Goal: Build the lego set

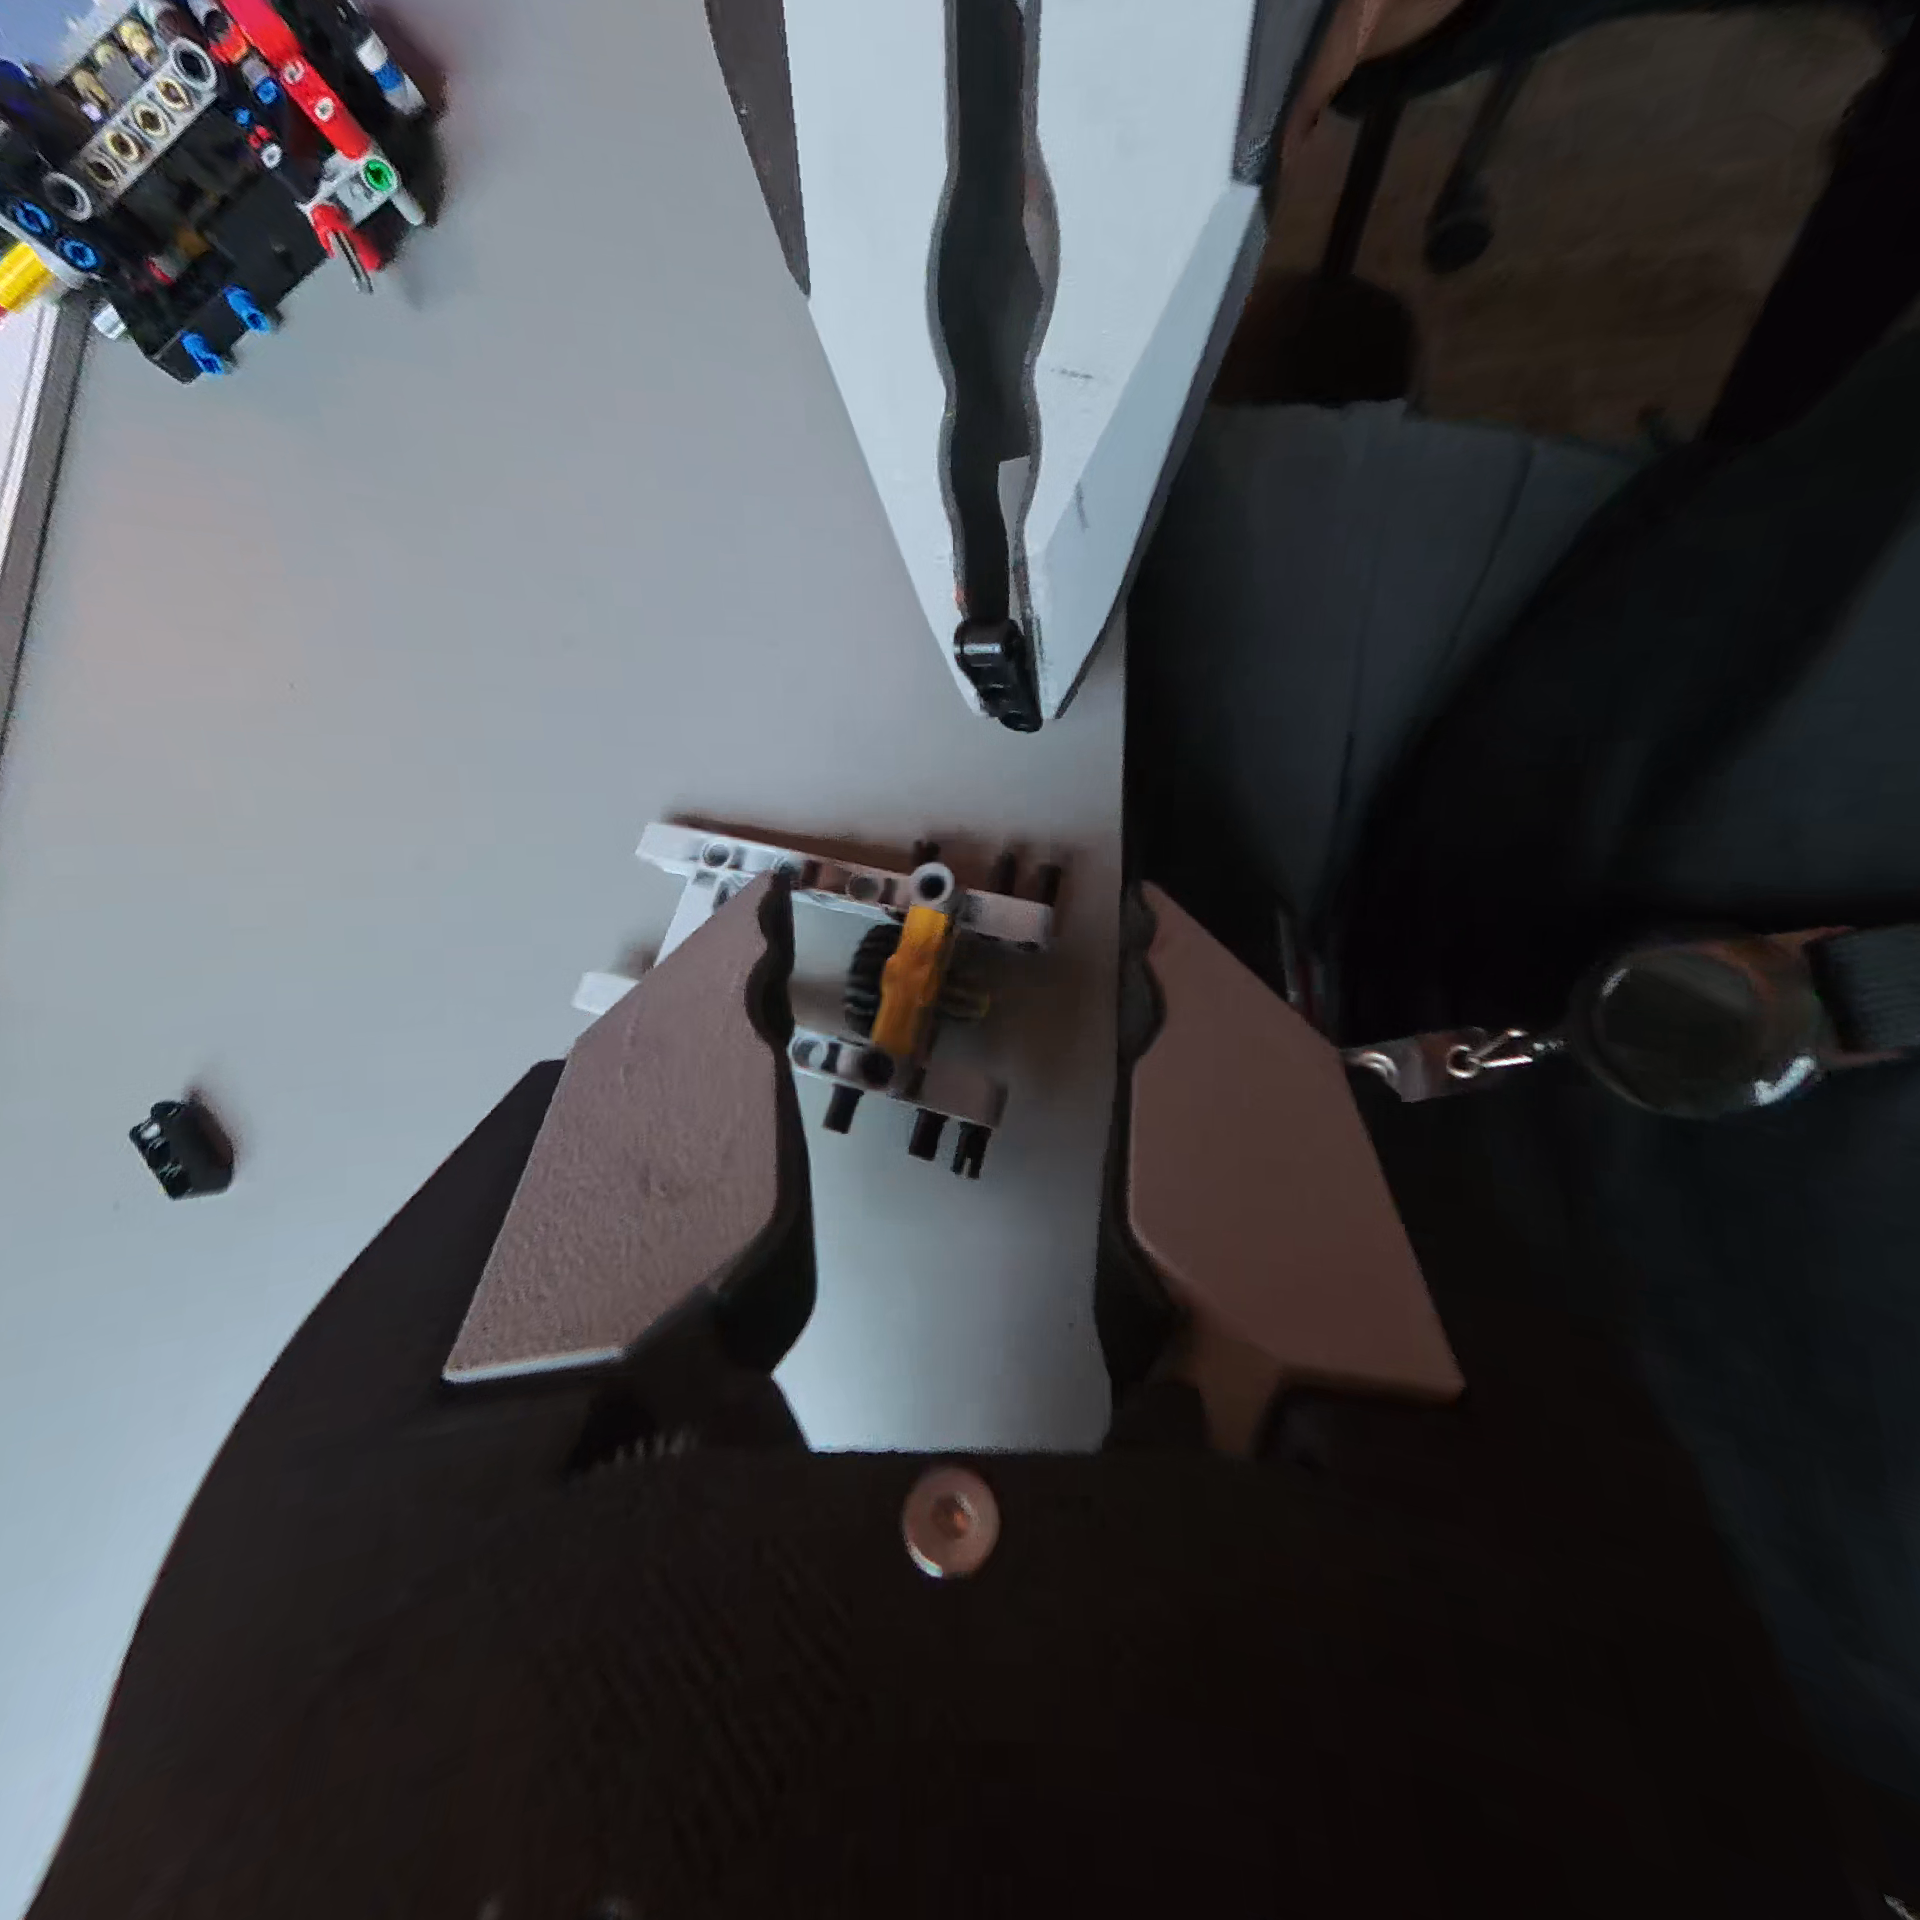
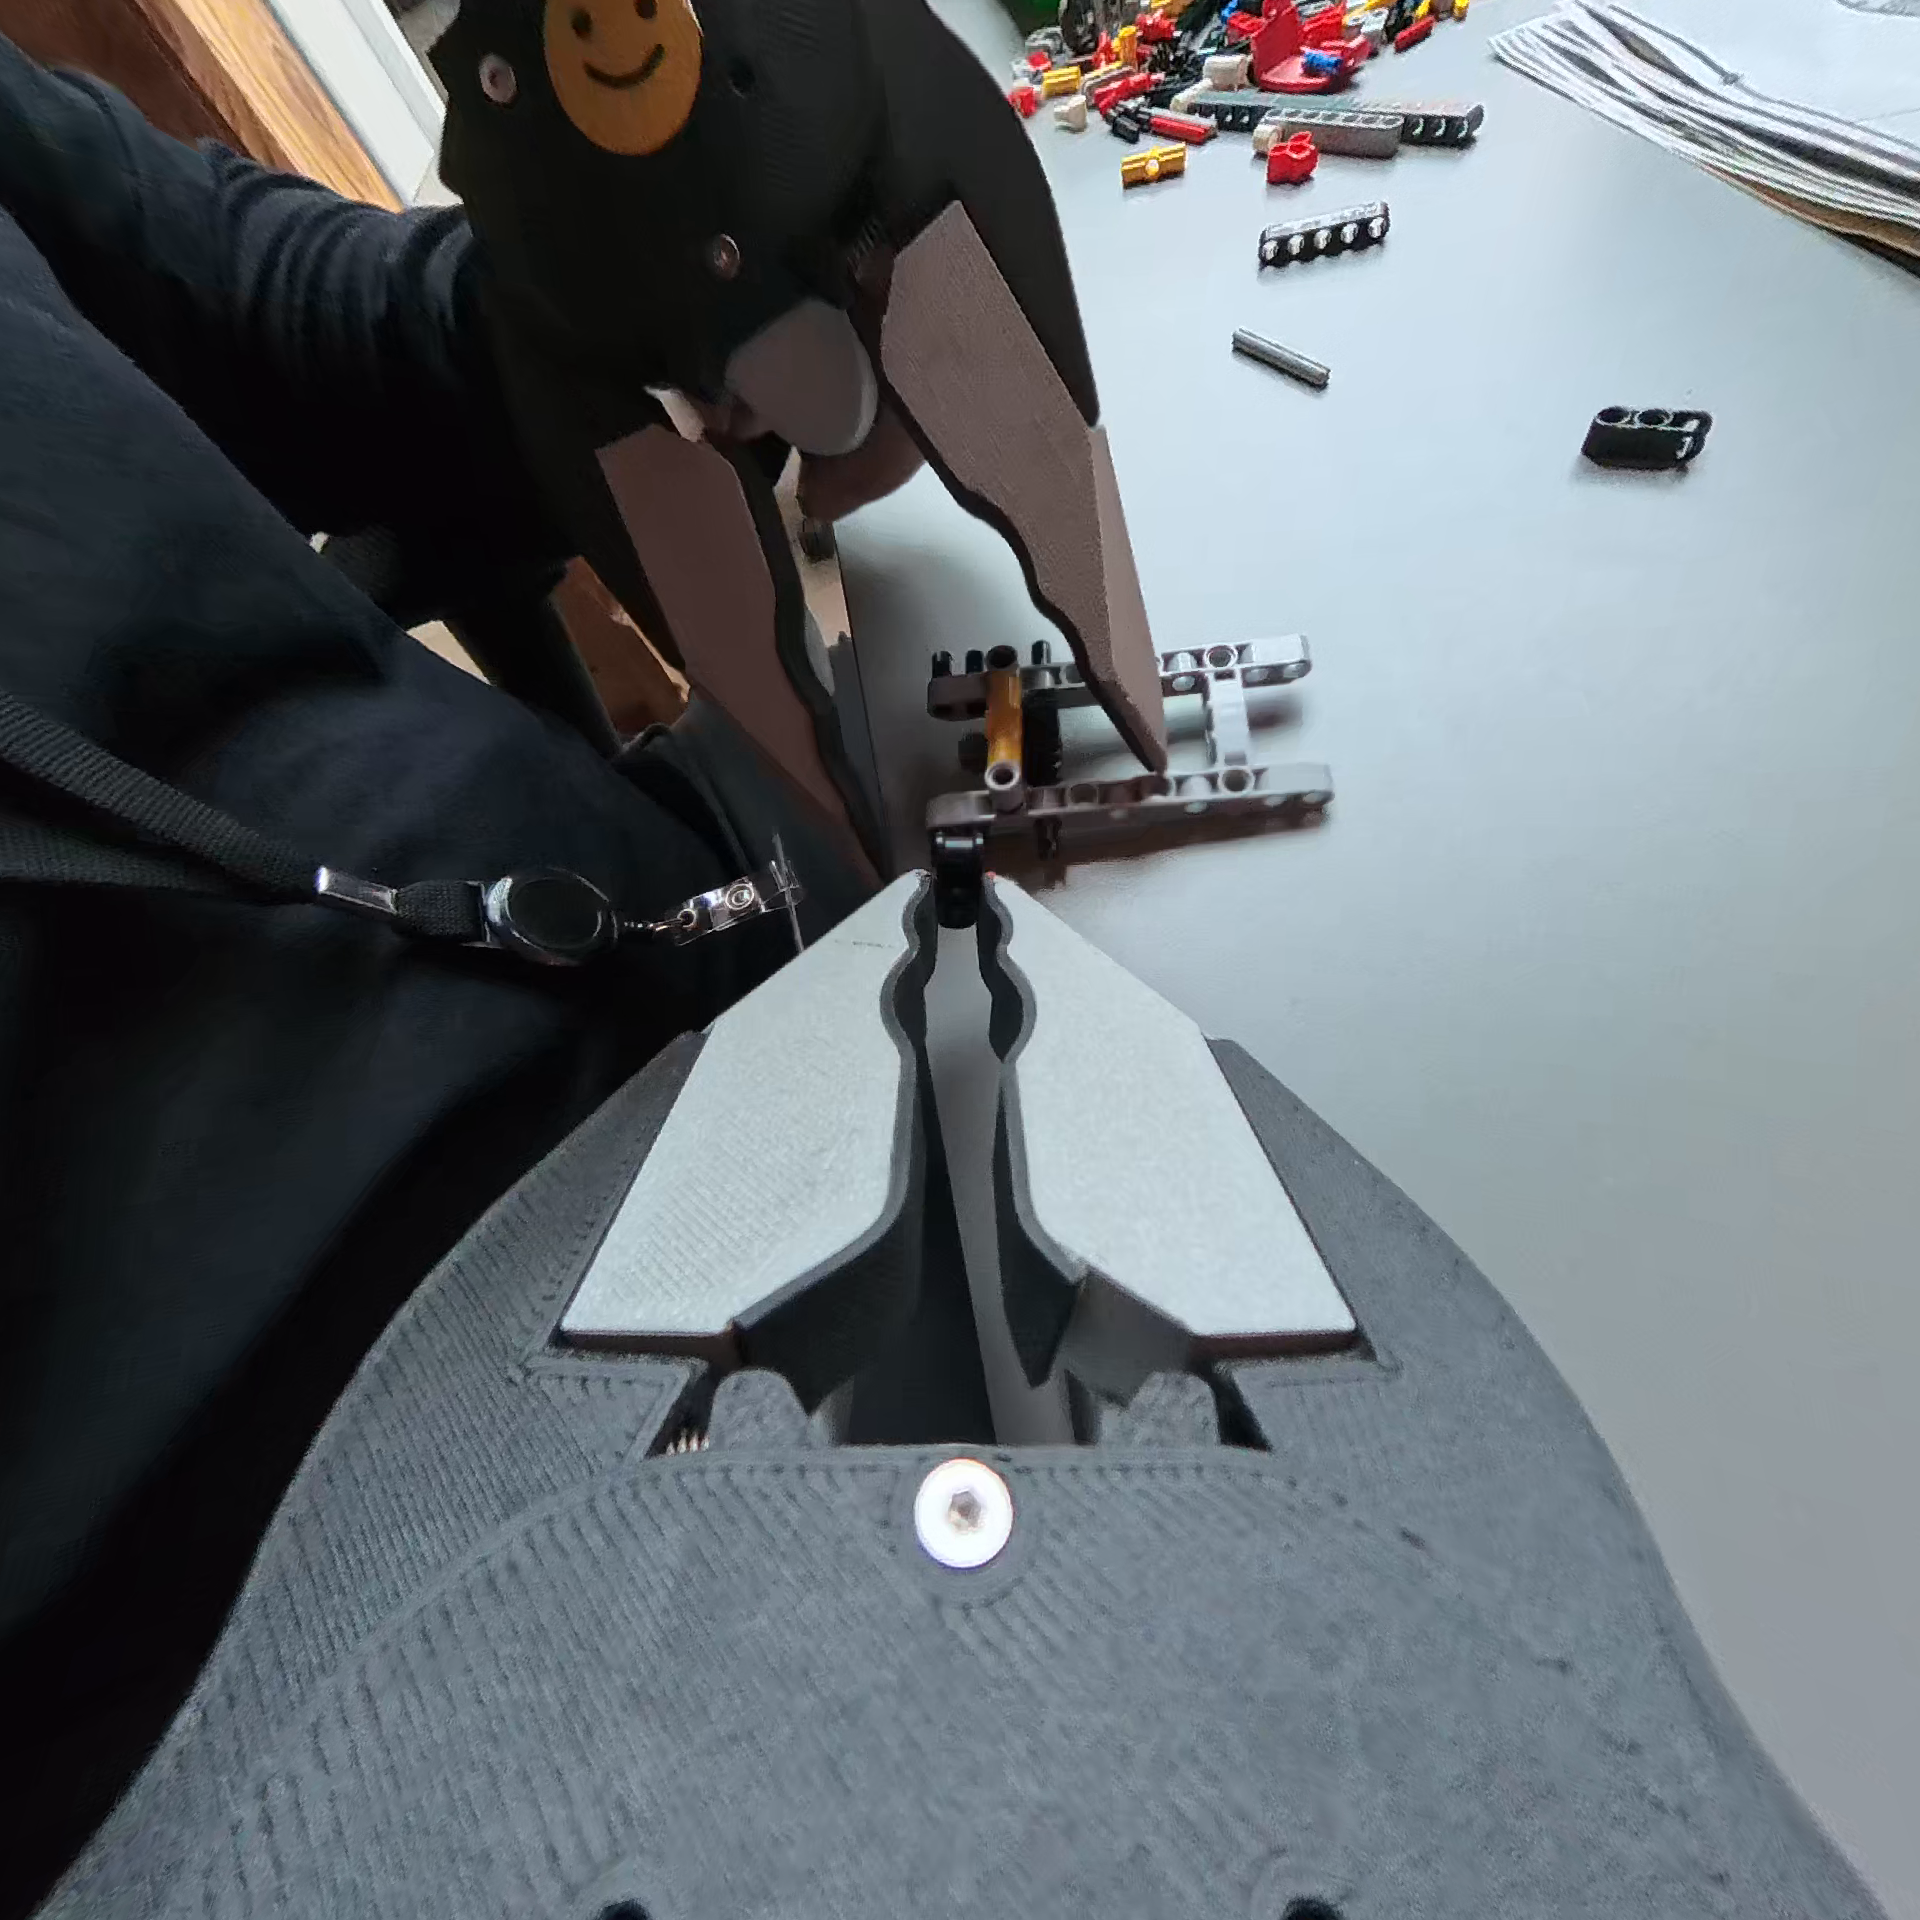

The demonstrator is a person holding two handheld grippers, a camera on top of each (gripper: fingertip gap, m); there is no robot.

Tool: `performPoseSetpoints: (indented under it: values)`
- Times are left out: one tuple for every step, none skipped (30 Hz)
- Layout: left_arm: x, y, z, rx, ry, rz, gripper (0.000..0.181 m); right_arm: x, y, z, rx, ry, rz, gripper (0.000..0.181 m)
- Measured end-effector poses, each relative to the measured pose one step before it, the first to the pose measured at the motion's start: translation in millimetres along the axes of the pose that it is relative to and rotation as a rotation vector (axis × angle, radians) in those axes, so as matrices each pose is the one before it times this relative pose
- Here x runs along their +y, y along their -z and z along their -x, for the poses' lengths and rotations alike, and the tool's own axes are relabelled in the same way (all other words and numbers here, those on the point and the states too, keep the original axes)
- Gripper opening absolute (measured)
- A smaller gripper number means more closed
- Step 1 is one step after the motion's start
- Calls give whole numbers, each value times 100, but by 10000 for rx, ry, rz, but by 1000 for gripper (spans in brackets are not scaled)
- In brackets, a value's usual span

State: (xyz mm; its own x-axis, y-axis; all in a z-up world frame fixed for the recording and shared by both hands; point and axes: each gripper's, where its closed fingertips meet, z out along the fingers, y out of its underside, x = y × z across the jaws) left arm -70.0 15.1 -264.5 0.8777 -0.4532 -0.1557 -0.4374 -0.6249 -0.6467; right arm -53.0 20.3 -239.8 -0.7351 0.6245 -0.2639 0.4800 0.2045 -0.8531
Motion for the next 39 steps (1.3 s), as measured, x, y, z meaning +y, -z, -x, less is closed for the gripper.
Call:
performPoseSetpoints:
  values:
    - [33, -106, -76, 100, -10, 5, 57, -68, 46, -18, -4, -6, -2, 4]
    - [-13, -39, -433, 352, 67, -43, 53, -83, 33, -35, 20, 27, 13, 4]
    - [5, -71, -359, 320, 167, -47, 49, -106, 41, -56, 30, 56, 28, 4]
    - [-71, -65, -20, 108, 187, -116, 45, -131, 52, -46, 24, 87, 38, 4]
    - [-98, 13, 108, 42, 133, -144, 41, -161, 75, -81, 24, 119, 57, 4]
    - [37, 86, 381, -98, 139, -58, 41, -133, 121, -169, 59, 222, 100, 4]
    - [201, 132, 494, -117, 89, 28, 41, -42, 169, -433, 224, 378, 170, 4]
    - [169, 176, 415, -34, 140, 7, 40, 95, 207, -687, 371, 445, 236, 4]
    - [91, 188, 212, 114, 201, -56, 40, 179, 155, -547, 245, 393, 257, 4]
    - [-47, 190, 74, 191, 241, -142, 39, 294, 40, -421, 116, 300, 277, 4]
    - [-120, 183, 77, 162, 224, -199, 40, 471, -76, -573, 187, 184, 346, 5]
    - [-154, 183, 71, 145, 183, -233, 39, 500, -199, -488, 156, 156, 330, 4]
    - [-128, 156, 88, 152, 205, -200, 39, 406, -281, -276, 46, 160, 221, 5]
    - [-144, 160, 112, 142, 216, -193, 39, 443, -350, -246, 25, 61, 195, 4]
    - [-171, 163, 188, 88, 196, -220, 39, 396, -354, -169, -47, -70, 156, 4]
    - [-147, 147, 222, 64, 196, -183, 39, 173, -238, 14, -184, -163, 22, 4]
    - [-86, 107, 158, 86, 171, -126, 39, 148, 6, 37, -215, -215, 93, 4]
    - [-33, 62, 68, 87, 99, -75, 39, 6, 62, -23, -145, -159, -41, 4]
    - [-18, 13, 29, 43, 46, -60, 39, 70, 75, -64, -67, -84, -12, 4]
    - [-37, -13, 21, 15, 32, -72, 40, 81, 90, -73, -27, -29, -3, 4]
    - [2, -27, -38, 38, 27, -23, 40, 82, 80, -76, 12, 7, 2, 4]
    - [34, -25, -8, 9, -5, 32, 40, 62, 63, -76, 39, 31, 7, 4]
    - [-35, 8, -1, -26, -42, -22, 40, 21, 31, -16, 38, 53, 1, 6]
    - [-70, 43, -32, -9, -55, -53, 40, -7, -6, 64, 16, 79, 3, 8]
    - [-63, 37, -50, 15, -36, -46, 40, -29, -38, 66, 36, 111, 10, 11]
    - [-9, 17, -37, 20, -8, -14, 40, -11, -32, 20, 74, 121, 12, 13]
    - [15, 1, 6, 4, 17, 8, 40, -8, -27, -95, 138, 86, 18, 14]
    - [-3, 10, 11, 6, 12, -4, 40, 26, -13, -143, 145, 44, 16, 16]
    - [-18, 26, -45, 24, -12, -19, 37, 5, 0, -6, 37, 36, 7, 16]
    - [-65, 38, 48, -36, -17, -51, 36, 13, 10, 14, 20, 42, 6, 16]
    - [-28, 29, 11, -16, -5, -31, 37, 29, 11, 2, 39, 73, 11, 16]
    - [-1, 15, -22, 27, 10, -7, 39, 36, 18, -46, 69, 74, 13, 17]
    - [-9, 11, -1, 19, 16, -9, 37, 43, 26, -140, 102, 30, 10, 18]
    - [-2, 1, -20, 30, 9, -10, 36, 34, 49, -214, 100, -27, -5, 21]
    - [13, -3, -10, 19, 17, 11, 36, 38, 96, -204, 61, -50, -25, 23]
    - [1, -9, 28, -7, 15, 2, 36, 8, 124, -123, -2, -56, -63, 24]
    - [9, 5, -32, 12, -16, -1, 36, -27, 142, -119, -8, -64, -74, 24]
    - [-17, 7, -42, 12, -37, -10, 36, -45, 187, -262, 118, -21, -71, 26]
    - [-23, 10, -62, 15, -49, -12, 36, -136, 231, -337, 226, 76, -98, 28]
